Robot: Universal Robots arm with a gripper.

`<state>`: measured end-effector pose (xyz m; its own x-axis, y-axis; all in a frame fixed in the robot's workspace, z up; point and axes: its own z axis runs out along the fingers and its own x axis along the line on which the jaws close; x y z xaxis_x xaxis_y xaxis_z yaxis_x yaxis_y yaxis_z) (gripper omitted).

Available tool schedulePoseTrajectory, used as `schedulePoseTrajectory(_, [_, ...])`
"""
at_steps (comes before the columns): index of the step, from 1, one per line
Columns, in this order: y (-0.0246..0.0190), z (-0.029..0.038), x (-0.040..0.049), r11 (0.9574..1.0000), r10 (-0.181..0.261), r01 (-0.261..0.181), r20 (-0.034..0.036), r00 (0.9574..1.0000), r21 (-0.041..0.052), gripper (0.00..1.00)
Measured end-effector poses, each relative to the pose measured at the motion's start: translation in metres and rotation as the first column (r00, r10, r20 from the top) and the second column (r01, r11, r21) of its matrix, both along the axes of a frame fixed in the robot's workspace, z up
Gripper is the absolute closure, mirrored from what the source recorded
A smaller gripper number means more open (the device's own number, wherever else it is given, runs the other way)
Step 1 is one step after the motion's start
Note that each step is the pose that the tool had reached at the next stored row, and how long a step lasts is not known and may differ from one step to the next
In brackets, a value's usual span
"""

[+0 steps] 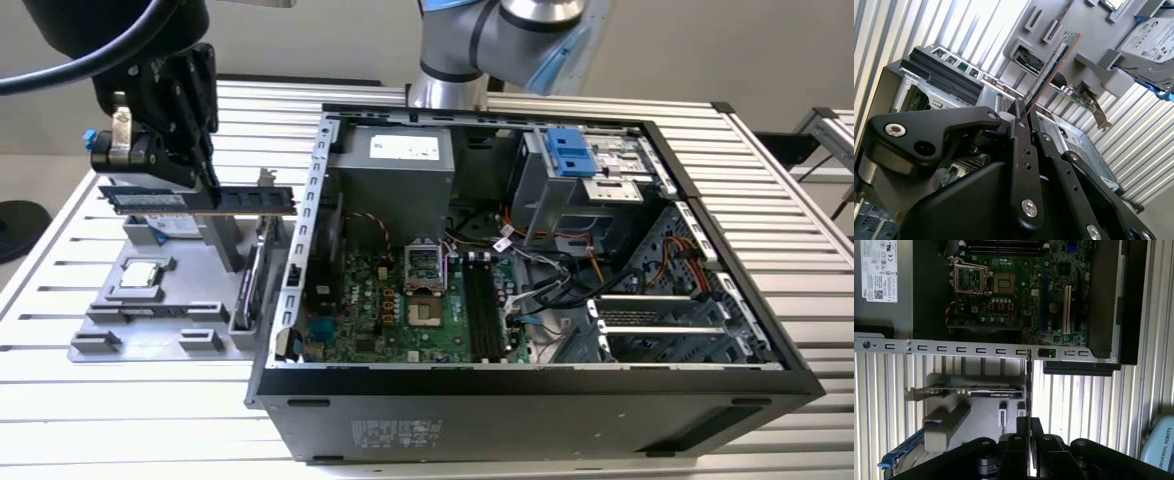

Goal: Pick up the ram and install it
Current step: 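Pick up the ram and move it above insertion slot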

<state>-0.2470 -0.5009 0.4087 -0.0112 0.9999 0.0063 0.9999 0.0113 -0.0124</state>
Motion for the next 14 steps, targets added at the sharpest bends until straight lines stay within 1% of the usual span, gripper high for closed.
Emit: schedulePoseTrajectory(14, [0.0,0.0,0.0146,1.0,0.0,0.0,0.0,1.0,0.0001,1.0])
